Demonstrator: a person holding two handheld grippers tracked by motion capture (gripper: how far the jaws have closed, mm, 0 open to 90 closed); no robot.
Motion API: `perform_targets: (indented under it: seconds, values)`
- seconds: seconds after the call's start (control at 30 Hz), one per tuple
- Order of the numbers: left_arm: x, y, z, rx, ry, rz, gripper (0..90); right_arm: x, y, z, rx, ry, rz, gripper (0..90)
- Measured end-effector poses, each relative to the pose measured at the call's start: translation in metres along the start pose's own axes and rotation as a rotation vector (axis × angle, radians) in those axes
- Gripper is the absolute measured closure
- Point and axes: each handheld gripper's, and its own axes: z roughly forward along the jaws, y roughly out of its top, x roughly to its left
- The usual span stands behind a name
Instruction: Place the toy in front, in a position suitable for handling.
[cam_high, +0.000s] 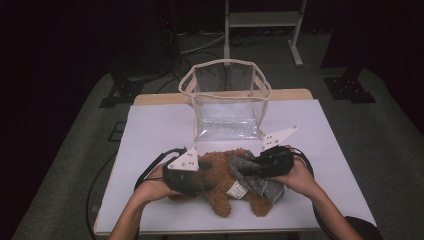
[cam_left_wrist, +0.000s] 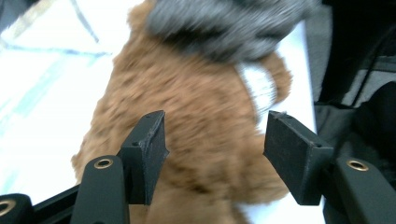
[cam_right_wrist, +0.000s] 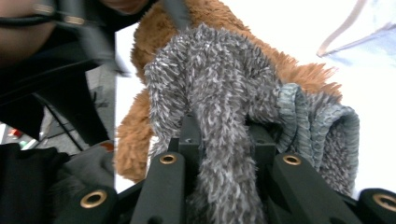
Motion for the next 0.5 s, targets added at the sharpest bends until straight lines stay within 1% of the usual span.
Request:
perform_targets:
  seconds: [0.03, 0.1, 0.17, 0.2, 0.23, 0.27, 0.3, 0.37, 0.43, 0.5]
  values:
    - [0.001, -0.002, 0.001, -0.004, -0.007, -0.007, 38.6, 0.002, 0.003, -0.004, -0.010, -0.011, -0.013, 72.5]
    - [0.000, -0.005, 0.003, -0.012, -0.012, -0.018, 38.7, 0.001, 0.008, -0.011, -0.041, -0.035, -0.021, 72.5]
    - [0.000, -0.006, 0.003, -0.007, -0.030, -0.010, 39.1, -0.003, 0.013, -0.016, -0.064, -0.086, -0.019, 72.4]
    - [-0.001, -0.005, 0.003, -0.003, -0.033, -0.007, 39.2, -0.006, 0.014, -0.018, -0.072, -0.100, -0.011, 72.3]
    - [-0.001, -0.004, 0.002, 0.002, -0.032, -0.001, 39.2, -0.008, 0.014, -0.018, -0.075, -0.100, -0.003, 72.3]
    - [0.000, -0.003, 0.001, 0.007, -0.030, 0.003, 39.0, -0.010, 0.014, -0.016, -0.066, -0.104, 0.002, 72.3]
    - [0.000, -0.001, 0.001, 0.005, -0.026, 0.005, 38.6, -0.010, 0.012, -0.012, -0.049, -0.102, 0.002, 72.2]
    - [0.001, 0.002, 0.001, -0.002, -0.021, 0.016, 36.5, -0.007, 0.008, -0.004, -0.022, -0.083, -0.005, 72.4]
    - [0.002, 0.007, 0.002, -0.010, -0.019, 0.019, 34.9, -0.004, 0.003, 0.001, -0.017, -0.048, -0.002, 72.7]
    - [0.003, 0.012, 0.005, -0.014, -0.011, 0.033, 30.8, -0.001, -0.001, 0.002, -0.010, -0.022, -0.007, 72.9]
